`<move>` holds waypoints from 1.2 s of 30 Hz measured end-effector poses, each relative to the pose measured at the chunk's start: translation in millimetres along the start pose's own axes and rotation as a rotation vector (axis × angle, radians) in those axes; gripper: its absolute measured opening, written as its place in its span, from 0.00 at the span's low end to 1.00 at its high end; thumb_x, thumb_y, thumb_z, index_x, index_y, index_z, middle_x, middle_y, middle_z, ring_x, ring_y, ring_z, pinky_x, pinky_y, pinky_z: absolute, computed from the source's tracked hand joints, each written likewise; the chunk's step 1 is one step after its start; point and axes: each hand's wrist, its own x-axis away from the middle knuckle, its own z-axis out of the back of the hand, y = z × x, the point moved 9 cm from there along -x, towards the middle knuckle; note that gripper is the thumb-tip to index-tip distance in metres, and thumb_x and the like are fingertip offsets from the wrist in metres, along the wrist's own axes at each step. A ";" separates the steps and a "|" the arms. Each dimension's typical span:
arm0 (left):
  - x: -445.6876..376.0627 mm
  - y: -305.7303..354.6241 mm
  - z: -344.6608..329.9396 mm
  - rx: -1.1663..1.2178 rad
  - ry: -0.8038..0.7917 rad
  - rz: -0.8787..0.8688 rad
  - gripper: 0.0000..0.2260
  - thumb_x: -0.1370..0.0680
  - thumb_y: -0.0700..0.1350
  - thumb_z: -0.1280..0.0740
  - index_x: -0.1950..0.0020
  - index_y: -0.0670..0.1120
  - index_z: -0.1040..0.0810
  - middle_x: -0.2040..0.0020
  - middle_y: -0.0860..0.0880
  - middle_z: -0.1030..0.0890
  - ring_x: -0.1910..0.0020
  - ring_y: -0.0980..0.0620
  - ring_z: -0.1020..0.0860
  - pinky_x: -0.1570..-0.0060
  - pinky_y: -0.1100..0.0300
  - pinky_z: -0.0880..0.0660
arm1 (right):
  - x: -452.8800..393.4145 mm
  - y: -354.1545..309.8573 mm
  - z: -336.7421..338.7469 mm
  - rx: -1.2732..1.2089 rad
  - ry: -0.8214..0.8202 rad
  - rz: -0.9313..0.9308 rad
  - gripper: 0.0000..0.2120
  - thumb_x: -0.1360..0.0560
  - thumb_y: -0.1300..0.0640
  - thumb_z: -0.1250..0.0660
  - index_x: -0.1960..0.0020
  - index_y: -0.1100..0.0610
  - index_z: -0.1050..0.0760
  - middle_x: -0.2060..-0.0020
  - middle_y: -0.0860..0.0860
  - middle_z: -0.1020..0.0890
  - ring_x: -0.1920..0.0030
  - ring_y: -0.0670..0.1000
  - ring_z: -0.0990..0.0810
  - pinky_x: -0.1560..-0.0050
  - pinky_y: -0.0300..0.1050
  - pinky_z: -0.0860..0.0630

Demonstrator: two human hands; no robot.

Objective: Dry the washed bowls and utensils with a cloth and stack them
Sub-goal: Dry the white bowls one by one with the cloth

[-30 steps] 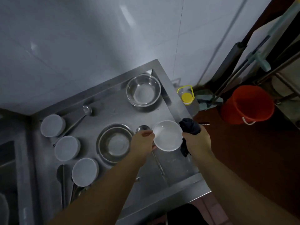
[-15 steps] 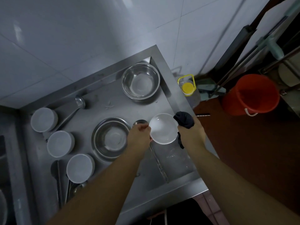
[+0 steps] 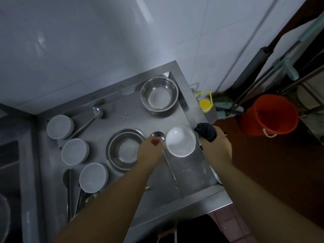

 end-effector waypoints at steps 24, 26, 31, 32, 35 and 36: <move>70.1 -302.4 241.5 -0.591 -0.112 -0.070 0.15 0.18 0.44 0.37 0.32 0.50 0.22 0.36 0.48 0.20 0.42 0.47 0.20 0.46 0.55 0.22 | 273.3 -72.4 -271.8 0.518 -0.596 0.463 0.05 0.22 0.59 0.34 0.49 0.50 0.23 0.57 0.44 0.21 0.53 0.48 0.18 0.58 0.45 0.25; 66.6 -328.8 254.4 -0.581 -0.115 -0.052 0.17 0.19 0.43 0.36 0.30 0.49 0.23 0.35 0.46 0.20 0.41 0.45 0.20 0.50 0.56 0.23 | 296.8 -63.0 -294.0 0.568 -0.620 0.469 0.06 0.24 0.57 0.35 0.51 0.46 0.26 0.55 0.48 0.20 0.53 0.54 0.19 0.58 0.51 0.23; 60.3 -366.5 265.6 -0.512 -0.136 -0.046 0.16 0.22 0.41 0.34 0.35 0.47 0.20 0.42 0.45 0.17 0.50 0.47 0.20 0.58 0.57 0.27 | 337.0 -46.9 -327.0 0.598 -0.622 0.456 0.12 0.25 0.58 0.33 0.45 0.46 0.22 0.52 0.49 0.18 0.50 0.54 0.19 0.55 0.53 0.23; 59.8 -370.2 264.7 -0.502 -0.133 -0.046 0.15 0.22 0.42 0.33 0.36 0.46 0.20 0.42 0.45 0.18 0.51 0.48 0.22 0.57 0.57 0.28 | 340.6 -42.8 -330.5 0.603 -0.624 0.443 0.12 0.25 0.57 0.33 0.44 0.45 0.22 0.51 0.49 0.18 0.50 0.55 0.19 0.55 0.53 0.22; 55.9 -379.0 259.5 -0.473 -0.125 -0.049 0.15 0.21 0.42 0.34 0.34 0.45 0.21 0.42 0.44 0.17 0.49 0.46 0.20 0.56 0.57 0.26 | 349.1 -30.5 -341.2 0.621 -0.633 0.416 0.14 0.24 0.55 0.33 0.39 0.45 0.23 0.49 0.50 0.19 0.48 0.56 0.19 0.53 0.53 0.22; 54.0 -381.4 255.8 -0.462 -0.130 -0.049 0.16 0.21 0.42 0.35 0.33 0.45 0.21 0.41 0.44 0.17 0.47 0.45 0.19 0.54 0.56 0.24 | 351.1 -28.4 -343.0 0.618 -0.633 0.407 0.16 0.24 0.55 0.32 0.38 0.45 0.23 0.49 0.49 0.19 0.48 0.55 0.19 0.53 0.52 0.22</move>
